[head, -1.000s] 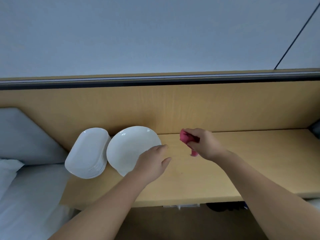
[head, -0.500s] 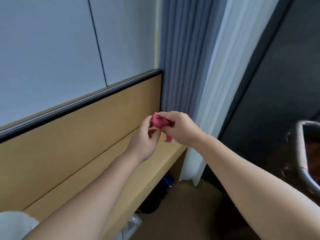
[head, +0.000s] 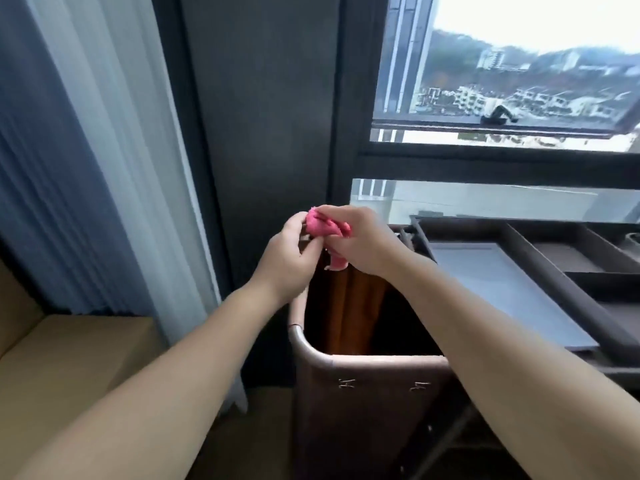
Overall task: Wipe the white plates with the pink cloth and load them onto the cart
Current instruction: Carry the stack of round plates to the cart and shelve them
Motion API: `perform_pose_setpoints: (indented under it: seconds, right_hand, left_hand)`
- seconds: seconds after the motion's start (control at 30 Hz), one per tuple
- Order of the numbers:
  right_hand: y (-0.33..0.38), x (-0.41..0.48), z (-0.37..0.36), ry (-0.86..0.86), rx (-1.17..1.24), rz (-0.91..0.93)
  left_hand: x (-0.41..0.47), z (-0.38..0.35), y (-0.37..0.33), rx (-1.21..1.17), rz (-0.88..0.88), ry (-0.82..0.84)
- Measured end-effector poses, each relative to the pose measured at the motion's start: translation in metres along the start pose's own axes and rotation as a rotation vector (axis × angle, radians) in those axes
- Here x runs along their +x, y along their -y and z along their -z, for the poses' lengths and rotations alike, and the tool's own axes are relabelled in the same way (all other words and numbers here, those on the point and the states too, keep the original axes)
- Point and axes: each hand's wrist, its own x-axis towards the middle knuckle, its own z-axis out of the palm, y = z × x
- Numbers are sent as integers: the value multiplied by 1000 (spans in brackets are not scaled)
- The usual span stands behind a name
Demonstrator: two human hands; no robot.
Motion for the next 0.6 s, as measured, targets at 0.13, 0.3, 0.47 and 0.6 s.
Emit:
perform_pose_setpoints:
  seconds: [0.13, 0.3, 0.47, 0.6]
  right_hand:
    - [-52, -16, 74, -100, -23, -120]
    - [-100, -46, 144, -231, -6, -253]
    - [-127, -83, 178, -309, 11, -342]
    - [-153, -100, 194, -285, -8, -438]
  left_hand:
    - [40, -86, -15, -43, -59, 127]
    - [79, -169, -27, -147, -81, 349]
    - [93, -228, -32, -216, -61, 541]
    - [96, -259, -30, -222, -87, 679]
